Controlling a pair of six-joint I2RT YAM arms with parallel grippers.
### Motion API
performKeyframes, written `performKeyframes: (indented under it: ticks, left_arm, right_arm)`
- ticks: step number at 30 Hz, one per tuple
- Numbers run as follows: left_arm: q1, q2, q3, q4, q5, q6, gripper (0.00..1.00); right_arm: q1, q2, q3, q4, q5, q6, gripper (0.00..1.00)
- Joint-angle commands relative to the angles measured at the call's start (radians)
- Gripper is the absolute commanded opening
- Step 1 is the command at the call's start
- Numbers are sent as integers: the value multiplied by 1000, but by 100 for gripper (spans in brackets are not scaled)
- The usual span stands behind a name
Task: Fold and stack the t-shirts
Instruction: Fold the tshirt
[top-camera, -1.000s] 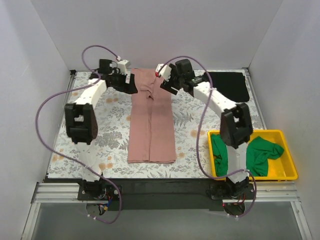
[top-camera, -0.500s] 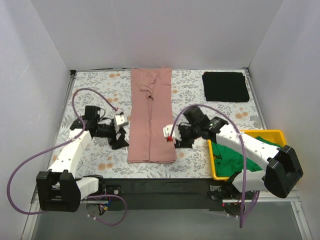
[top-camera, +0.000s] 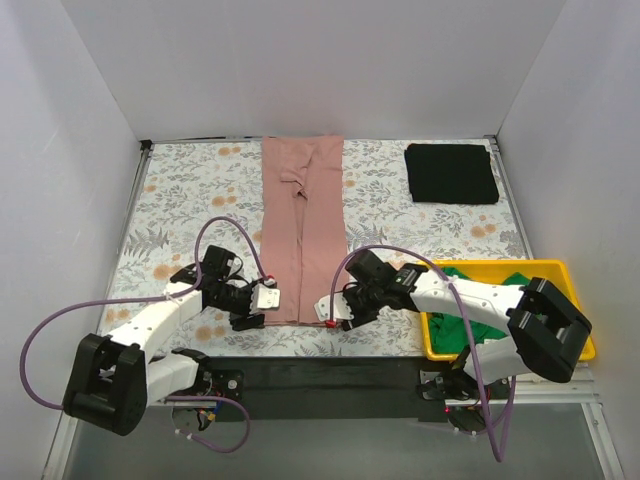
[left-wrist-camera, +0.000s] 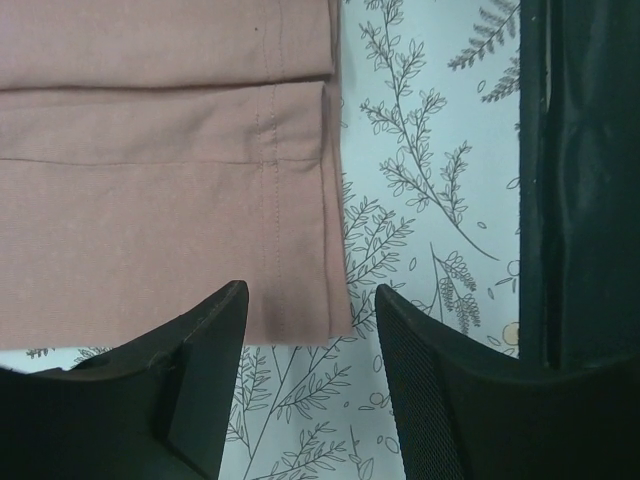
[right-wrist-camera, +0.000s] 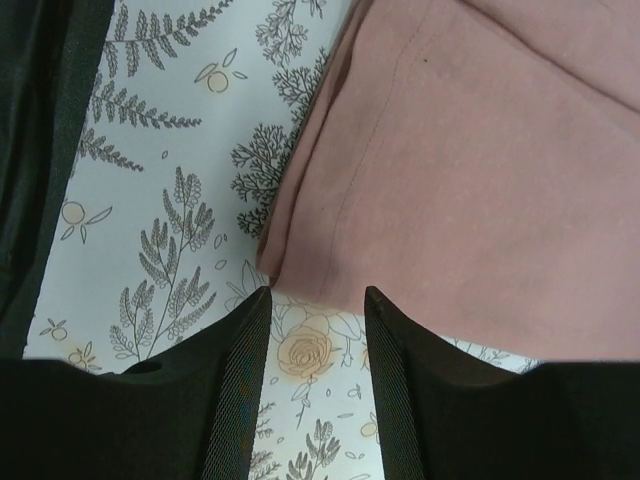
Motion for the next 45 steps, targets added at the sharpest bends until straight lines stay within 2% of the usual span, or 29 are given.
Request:
performKeyframes:
  ticks: [1,13,14,17,18,20,21,23,25,30,33,36,40,45]
  left_arm:
    - [-7,6,-19,67,-36,60,52]
    - [-19,65,-65,110,-67,81,50]
    - [-26,68,-68,128,-70,73,47]
    - [-44,80,-71,156,-72,43,36]
    - [-50,82,-70,162,-73,37,26]
    - [-62,68,-65,171,-67,12,16]
    - [-65,59,-62,170,-60,4,5]
    - [-82,13,-53,123,-38,26,0]
    - [-116,-35,-59,87,-50,49,0]
    - [-205,-161,-64,21,-46,-52,0]
    - [-205,-171,-23,7,-40,-136,0]
    - [-202,-176,2,44,-79,-161,0]
    - [-132,-113,63,116,-77,-134,0]
    - [-6,109,229,208,-12,-152,0]
  right_arm:
    - [39,31,-11,71,10,-15,48]
    - [77,94,-66,94,32,-43,47]
    - [77,102,-68,99,38,-43,46]
    - [79,140,-66,122,68,-27,33]
    - [77,149,-65,135,76,-12,20]
    - [79,166,-53,143,94,15,6]
    - [79,166,-45,136,99,32,1]
    - [80,143,-23,108,85,78,1]
    - [104,84,-40,74,75,94,1]
    - [178,-21,-34,8,42,155,1]
    - [178,-42,1,-3,79,171,1]
    - [126,-59,42,-4,81,154,1]
    - [14,-44,114,-7,71,65,1]
    - [-108,66,233,2,47,-47,1]
